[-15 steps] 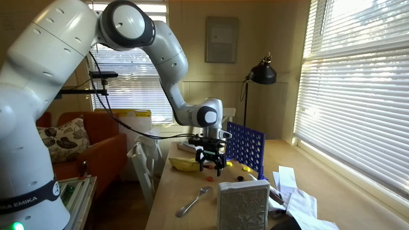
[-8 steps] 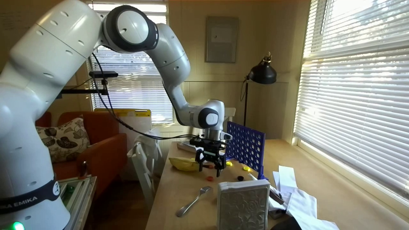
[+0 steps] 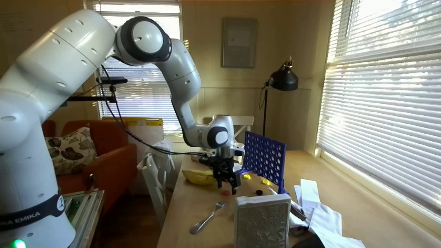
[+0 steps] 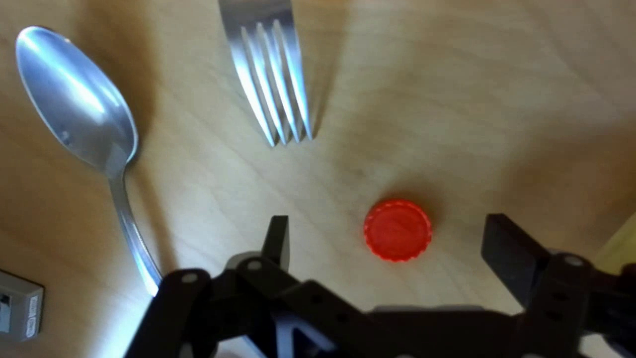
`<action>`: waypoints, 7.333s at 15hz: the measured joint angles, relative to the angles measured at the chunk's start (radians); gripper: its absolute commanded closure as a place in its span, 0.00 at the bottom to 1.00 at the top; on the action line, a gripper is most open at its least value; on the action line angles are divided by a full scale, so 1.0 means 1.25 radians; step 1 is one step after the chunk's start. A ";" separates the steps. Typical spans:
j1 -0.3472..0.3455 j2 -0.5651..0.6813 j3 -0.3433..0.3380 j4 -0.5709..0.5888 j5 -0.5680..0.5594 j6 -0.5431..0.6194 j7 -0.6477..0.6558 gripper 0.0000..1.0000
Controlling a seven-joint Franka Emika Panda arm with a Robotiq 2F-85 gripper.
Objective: Put one orange chip and black chip in the blue gameboard.
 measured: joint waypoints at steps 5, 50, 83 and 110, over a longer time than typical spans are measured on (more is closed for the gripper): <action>0.060 0.010 -0.045 -0.026 0.006 0.098 0.092 0.00; -0.066 0.008 0.047 -0.013 0.101 0.047 -0.002 0.75; 0.366 -0.132 -0.405 -0.249 0.104 0.609 -0.109 0.89; 0.088 -0.069 -0.086 -0.128 0.346 1.169 -0.275 0.89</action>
